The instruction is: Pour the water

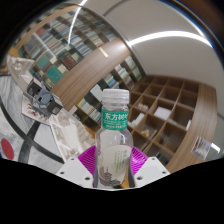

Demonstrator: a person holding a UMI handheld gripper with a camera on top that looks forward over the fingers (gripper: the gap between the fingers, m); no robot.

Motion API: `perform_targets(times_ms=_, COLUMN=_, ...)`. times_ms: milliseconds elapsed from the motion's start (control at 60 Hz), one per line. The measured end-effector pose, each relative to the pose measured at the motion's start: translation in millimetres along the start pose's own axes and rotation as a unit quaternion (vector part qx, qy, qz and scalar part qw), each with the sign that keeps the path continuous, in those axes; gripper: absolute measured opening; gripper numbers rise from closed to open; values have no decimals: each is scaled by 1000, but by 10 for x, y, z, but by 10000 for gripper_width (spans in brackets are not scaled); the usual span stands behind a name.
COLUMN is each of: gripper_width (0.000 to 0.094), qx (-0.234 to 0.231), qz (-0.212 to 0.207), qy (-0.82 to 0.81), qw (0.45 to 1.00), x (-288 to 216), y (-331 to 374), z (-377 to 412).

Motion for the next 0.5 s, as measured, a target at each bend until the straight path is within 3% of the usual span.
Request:
perform_targets(times_ms=117, gripper_width=406, qx=31, qz=-97, qy=174, qw=980, x=-994, y=205, z=304)
perform_targets(times_ms=250, gripper_width=407, qx=40, qz=-206, qy=381, qw=901, x=-1777, y=517, z=1184)
perform_targets(times_ms=367, gripper_width=404, qx=33, qz=-287, qy=535, qw=793, x=-2084, y=899, z=2076)
perform_targets(times_ms=500, gripper_width=403, qx=26, qz=-322, qy=647, qw=691, x=-2016, y=1072, z=2815)
Point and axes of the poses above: the point between the fingertips, and its own axes, seen from behind it with the camera up: z to the left, x down, y backward, against the way the camera looks, the point moved 2 cm from there along y, backward, against the way the camera looks, and after that the axes turned 2 degrees about -x, right-handed, at the moved point
